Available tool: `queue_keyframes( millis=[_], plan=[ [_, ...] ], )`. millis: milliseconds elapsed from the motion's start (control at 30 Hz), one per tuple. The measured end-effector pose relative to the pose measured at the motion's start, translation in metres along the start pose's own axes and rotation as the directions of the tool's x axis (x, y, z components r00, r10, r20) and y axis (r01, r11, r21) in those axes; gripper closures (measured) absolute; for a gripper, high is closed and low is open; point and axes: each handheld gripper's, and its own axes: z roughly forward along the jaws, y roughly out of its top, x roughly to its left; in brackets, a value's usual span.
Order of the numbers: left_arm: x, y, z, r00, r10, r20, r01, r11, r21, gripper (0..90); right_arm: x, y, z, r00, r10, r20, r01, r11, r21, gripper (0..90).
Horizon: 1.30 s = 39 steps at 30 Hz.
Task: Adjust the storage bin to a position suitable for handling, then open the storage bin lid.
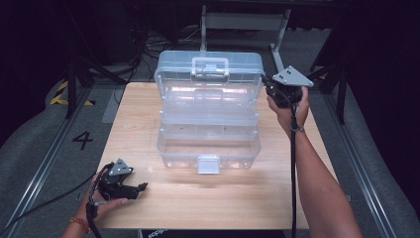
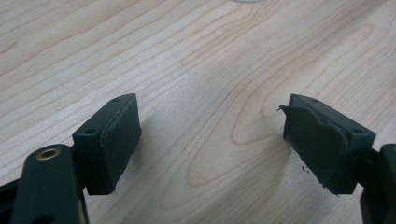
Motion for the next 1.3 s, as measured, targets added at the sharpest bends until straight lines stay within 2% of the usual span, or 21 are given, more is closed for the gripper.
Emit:
queue_keyframes(
  millis=[67, 100, 133, 233, 600, 900, 1067, 1300],
  plan=[
    [-0.001, -0.002, 0.0, 1.0, -0.002, -0.003, 0.002, 1.0, -0.007, 19.5, -0.001, 0.001, 0.002, 1.0, -0.001, -0.004, 0.001, 1.0, 0.003, 84.3],
    [-0.001, -0.004, 0.001, 0.9999, 0.011, -0.003, -0.011, 0.9996, -0.025, 19.3, -0.002, 0.001, 0.002, 1.0, -0.003, -0.004, 0.003, 1.0, 0.004, 84.3],
    [-0.003, -0.006, 0.001, 0.9999, -0.009, -0.008, 0.008, 0.9994, -0.034, 18.0, -0.002, 0.002, 0.003, 1.0, -0.005, -0.007, 0.005, 1.0, 0.006, 84.4],
    [-0.002, -0.006, 0.0, 0.9999, 0.006, -0.016, -0.007, 0.9995, -0.031, 17.2, -0.004, 0.002, 0.006, 0.9999, 0.005, -0.009, -0.005, 1.0, 0.005, 84.5],
    [-0.002, -0.006, 0.0, 0.9999, 0.0, -0.015, 0.0, 0.9995, -0.031, 17.0, -0.01, 0.004, 0.014, 0.9997, 0.014, -0.02, -0.014, 1.0, 0.01, 84.7],
    [-0.003, -0.005, 0.0, 0.9997, -0.01, -0.021, 0.01, 0.9996, -0.025, 16.7, -0.015, 0.006, 0.023, 0.9987, 0.039, -0.031, -0.039, 0.999, 0.019, 84.8],
    [-0.002, -0.005, 0.001, 0.9996, 0.0, -0.028, 0.0, 0.9994, -0.033, 16.5, -0.017, 0.007, 0.027, 0.9982, 0.048, -0.035, -0.047, 0.999, 0.025, 84.9],
    [-0.003, -0.004, 0.002, 0.9998, -0.011, -0.017, 0.01, 0.9993, -0.035, 16.1, -0.022, 0.007, 0.033, 0.9972, 0.061, -0.044, -0.059, 0.998, 0.031, 85.0]
  ],
)
